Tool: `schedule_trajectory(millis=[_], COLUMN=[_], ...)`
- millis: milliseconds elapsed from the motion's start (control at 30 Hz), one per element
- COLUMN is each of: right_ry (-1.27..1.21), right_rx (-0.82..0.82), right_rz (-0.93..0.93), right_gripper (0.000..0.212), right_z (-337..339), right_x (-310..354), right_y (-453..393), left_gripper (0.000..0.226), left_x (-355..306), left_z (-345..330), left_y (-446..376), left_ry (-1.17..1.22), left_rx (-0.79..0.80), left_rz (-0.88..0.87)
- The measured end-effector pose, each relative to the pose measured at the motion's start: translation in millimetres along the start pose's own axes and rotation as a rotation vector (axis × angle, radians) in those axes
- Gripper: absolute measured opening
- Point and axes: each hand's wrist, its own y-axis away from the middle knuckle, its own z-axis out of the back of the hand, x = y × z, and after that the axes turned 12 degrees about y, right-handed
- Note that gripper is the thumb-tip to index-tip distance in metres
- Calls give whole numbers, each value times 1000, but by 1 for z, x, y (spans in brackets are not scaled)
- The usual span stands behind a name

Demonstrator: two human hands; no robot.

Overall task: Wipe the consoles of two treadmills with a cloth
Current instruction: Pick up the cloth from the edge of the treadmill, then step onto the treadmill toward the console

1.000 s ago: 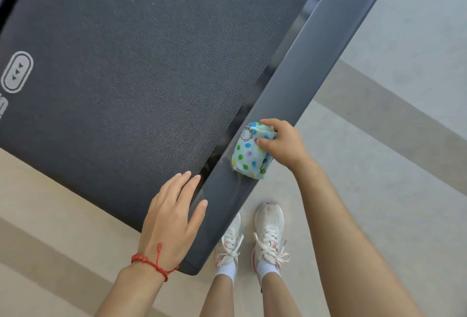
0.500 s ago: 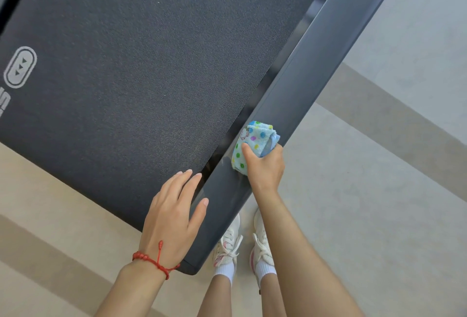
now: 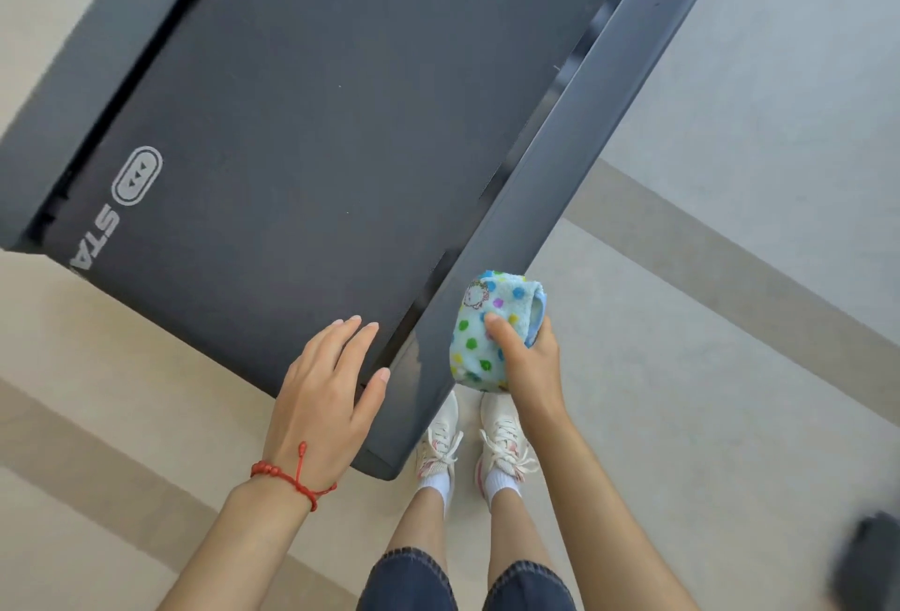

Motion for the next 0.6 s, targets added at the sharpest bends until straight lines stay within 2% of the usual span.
schedule_trajectory(millis=[167, 333, 400, 467, 533, 600], right_ry=[-25, 18, 4, 7, 21, 30], right_rx=[23, 25, 30, 20, 0, -4], right_rz=[13, 124, 168, 204, 249, 291], right_gripper=[27, 26, 28, 42, 65, 74], right_z=[23, 48, 59, 68, 78, 88], right_x=[25, 40, 43, 42, 38, 31], right_y=[83, 156, 181, 204, 228, 251], left_gripper=[50, 59, 54, 52, 51, 50], left_x=[-34, -59, -68, -77, -85, -93], left_z=[51, 90, 99, 102, 103, 102], left_y=[34, 76, 95, 115, 138, 163], left_ry=[8, -3, -16, -25, -26, -35], left_rx=[-25, -64, -87, -109, -124, -129], left_rz=[-51, -82, -90, -92, -88, -73])
